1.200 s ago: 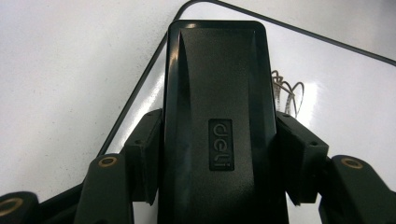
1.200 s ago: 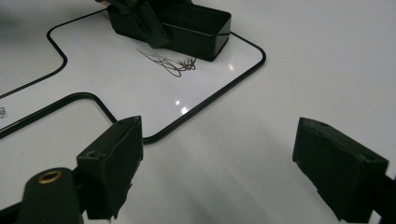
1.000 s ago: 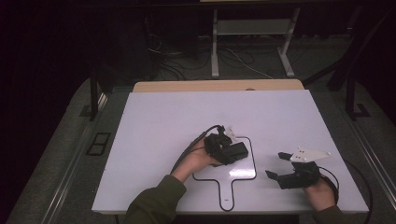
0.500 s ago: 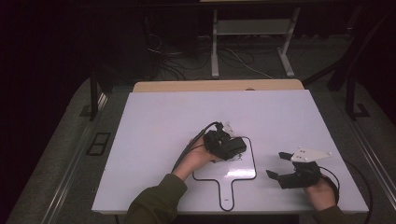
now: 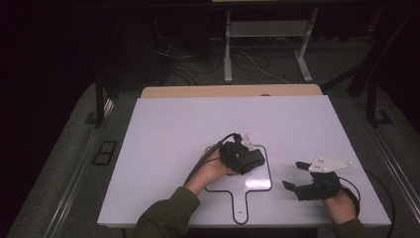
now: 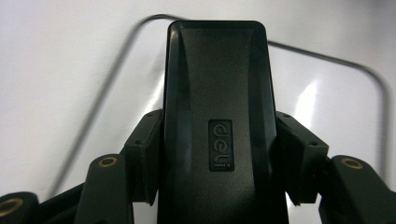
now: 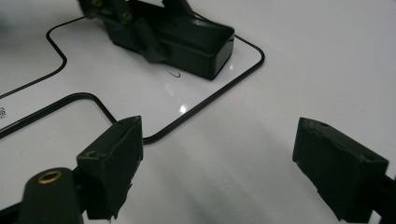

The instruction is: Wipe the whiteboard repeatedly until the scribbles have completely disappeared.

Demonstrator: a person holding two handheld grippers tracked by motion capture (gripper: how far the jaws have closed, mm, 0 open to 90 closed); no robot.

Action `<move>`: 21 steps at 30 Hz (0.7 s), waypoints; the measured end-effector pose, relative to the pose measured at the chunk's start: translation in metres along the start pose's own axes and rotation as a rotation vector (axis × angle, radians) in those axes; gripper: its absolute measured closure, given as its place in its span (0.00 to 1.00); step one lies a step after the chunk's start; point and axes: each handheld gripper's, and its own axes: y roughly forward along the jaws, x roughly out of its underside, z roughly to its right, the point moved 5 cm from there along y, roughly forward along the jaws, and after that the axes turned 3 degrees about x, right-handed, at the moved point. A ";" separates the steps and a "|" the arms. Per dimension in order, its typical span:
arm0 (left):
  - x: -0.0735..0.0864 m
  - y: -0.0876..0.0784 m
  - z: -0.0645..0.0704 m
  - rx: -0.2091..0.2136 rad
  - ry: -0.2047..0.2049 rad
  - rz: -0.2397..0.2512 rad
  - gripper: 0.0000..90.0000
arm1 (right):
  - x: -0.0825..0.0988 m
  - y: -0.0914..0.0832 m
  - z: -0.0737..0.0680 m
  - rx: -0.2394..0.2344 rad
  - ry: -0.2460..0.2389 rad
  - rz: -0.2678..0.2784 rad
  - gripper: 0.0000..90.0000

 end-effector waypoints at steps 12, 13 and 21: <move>-0.007 0.005 0.017 0.063 0.060 -0.010 0.44 | 0.000 0.001 0.000 0.000 -0.003 -0.003 0.17; -0.009 0.006 0.019 0.066 0.057 -0.002 0.44 | 0.000 0.001 0.000 0.000 -0.004 0.000 0.17; -0.012 0.008 -0.004 0.013 0.018 -0.007 0.44 | 0.000 0.000 0.000 0.001 0.000 0.000 0.17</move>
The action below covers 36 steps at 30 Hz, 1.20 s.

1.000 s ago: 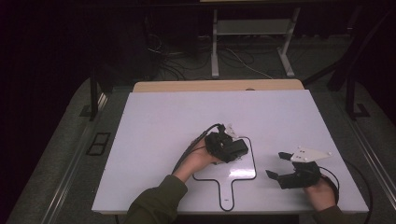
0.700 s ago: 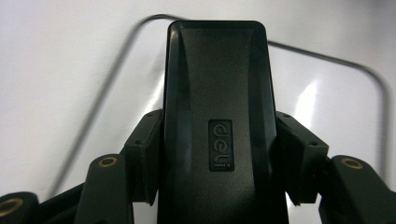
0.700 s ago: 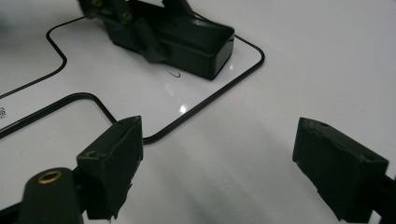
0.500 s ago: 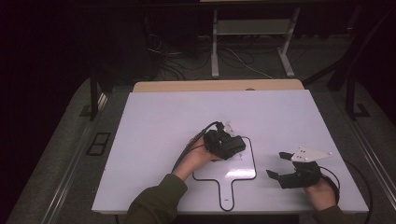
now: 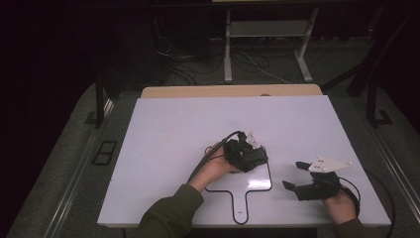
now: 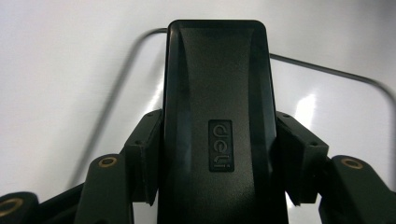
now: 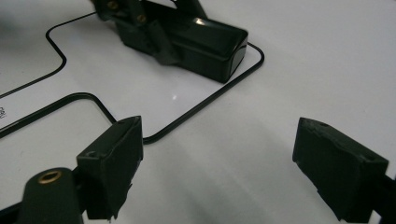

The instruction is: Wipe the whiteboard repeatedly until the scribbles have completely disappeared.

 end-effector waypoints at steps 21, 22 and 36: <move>-0.007 0.005 0.005 0.061 0.022 -0.006 0.44 | 0.001 -0.001 0.001 0.003 -0.003 0.004 0.17; -0.004 0.003 -0.001 0.049 0.007 -0.006 0.44 | 0.001 -0.001 0.001 0.002 -0.004 0.004 0.17; 0.003 -0.002 -0.011 0.051 -0.010 -0.014 0.44 | 0.000 0.001 0.000 -0.002 -0.003 -0.001 0.17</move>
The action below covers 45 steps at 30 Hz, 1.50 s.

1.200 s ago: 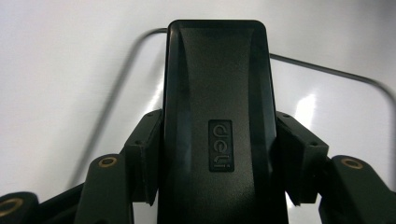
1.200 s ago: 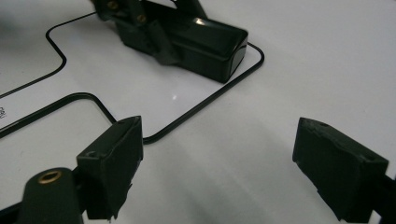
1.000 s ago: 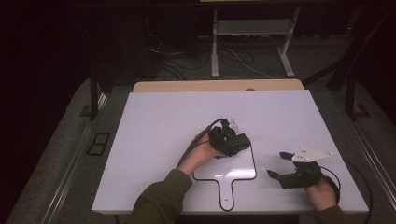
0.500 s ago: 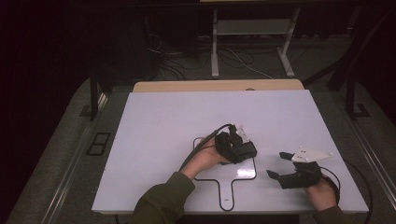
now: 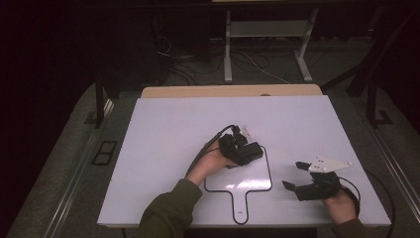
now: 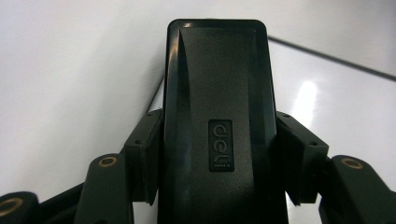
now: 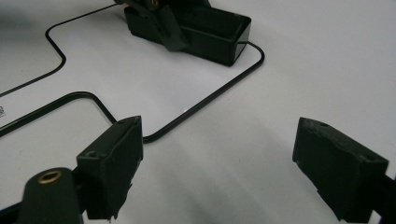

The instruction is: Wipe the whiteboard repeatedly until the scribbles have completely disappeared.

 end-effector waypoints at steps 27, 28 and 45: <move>0.006 -0.004 -0.009 -0.051 -0.059 0.031 0.44 | 0.000 -0.001 0.001 0.003 -0.002 0.004 0.17; 0.007 -0.005 -0.013 -0.069 -0.048 0.025 0.44 | 0.000 -0.001 0.001 0.002 -0.002 0.003 0.17; 0.018 -0.041 -0.033 -0.042 -0.188 0.170 0.44 | 0.000 -0.003 0.002 0.005 0.001 0.008 0.17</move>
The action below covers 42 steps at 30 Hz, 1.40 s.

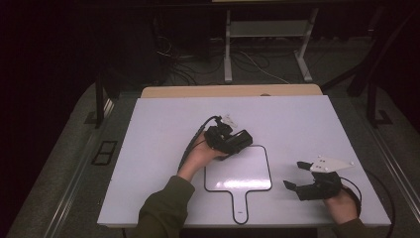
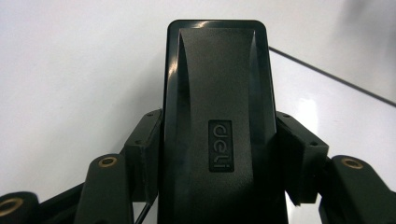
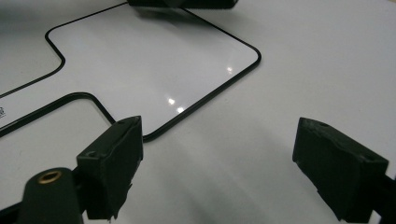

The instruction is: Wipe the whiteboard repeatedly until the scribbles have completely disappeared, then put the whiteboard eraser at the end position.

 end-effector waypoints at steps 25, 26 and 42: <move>-0.006 -0.045 -0.027 -0.033 -0.029 0.082 0.44 | 0.000 0.001 -0.002 -0.006 0.005 -0.001 0.17; -0.008 -0.044 -0.027 -0.039 -0.040 0.099 0.44 | 0.000 0.001 -0.002 -0.006 0.006 -0.002 0.17; -0.033 -0.022 -0.054 -0.070 -0.021 0.090 0.44 | 0.002 0.003 -0.002 -0.018 0.021 -0.005 0.17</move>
